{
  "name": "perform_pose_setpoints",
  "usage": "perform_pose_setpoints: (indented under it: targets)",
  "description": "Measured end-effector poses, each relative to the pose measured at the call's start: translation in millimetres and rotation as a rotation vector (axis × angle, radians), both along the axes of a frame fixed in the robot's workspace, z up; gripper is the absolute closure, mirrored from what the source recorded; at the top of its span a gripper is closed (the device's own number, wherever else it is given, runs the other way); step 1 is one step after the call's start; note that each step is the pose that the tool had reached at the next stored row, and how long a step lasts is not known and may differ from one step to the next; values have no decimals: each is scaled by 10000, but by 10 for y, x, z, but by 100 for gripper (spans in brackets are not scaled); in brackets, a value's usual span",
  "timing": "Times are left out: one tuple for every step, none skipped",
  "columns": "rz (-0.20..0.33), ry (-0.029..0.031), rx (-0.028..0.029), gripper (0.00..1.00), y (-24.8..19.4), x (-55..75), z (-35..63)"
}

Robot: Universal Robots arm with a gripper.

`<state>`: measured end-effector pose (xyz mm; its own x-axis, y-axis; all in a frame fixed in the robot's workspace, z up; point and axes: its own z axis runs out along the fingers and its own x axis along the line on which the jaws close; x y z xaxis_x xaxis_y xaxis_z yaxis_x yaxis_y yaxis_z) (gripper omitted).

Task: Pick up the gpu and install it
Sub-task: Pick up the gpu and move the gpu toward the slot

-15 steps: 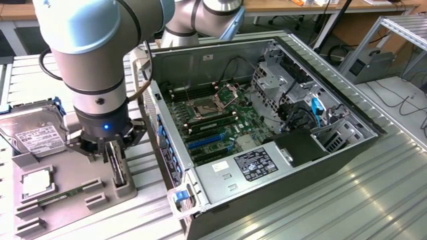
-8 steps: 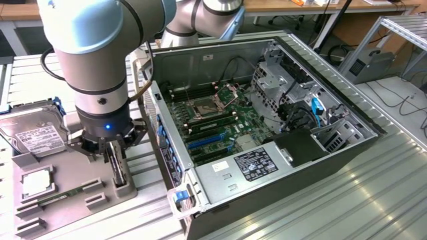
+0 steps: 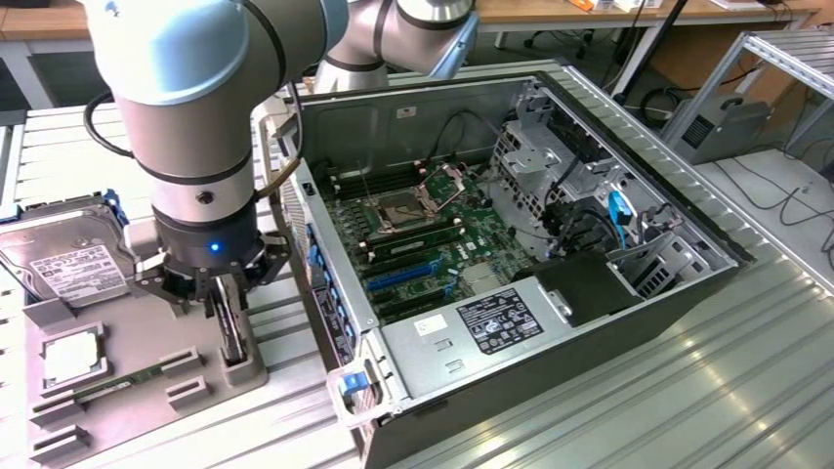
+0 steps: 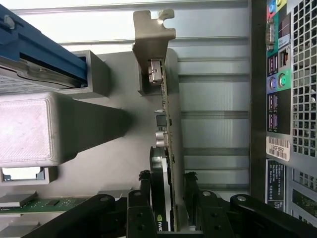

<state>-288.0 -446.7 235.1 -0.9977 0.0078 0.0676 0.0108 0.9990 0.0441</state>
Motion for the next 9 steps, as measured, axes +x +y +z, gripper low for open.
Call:
perform_pose_setpoints:
  targets:
    - [0,9,-1,60,0,0,0]
    - [0,17,-1,60,0,0,0]
    - [0,20,-2,60,0,0,0]
    - [0,21,-2,60,0,0,0]
    - [0,22,-1,62,0,0,-1]
    - [0,21,-1,62,0,0,-1]
    - [0,22,-1,69,0,0,-1]
    - [1,21,-1,73,0,0,-1]
    - [1,21,0,73,0,1,-1]
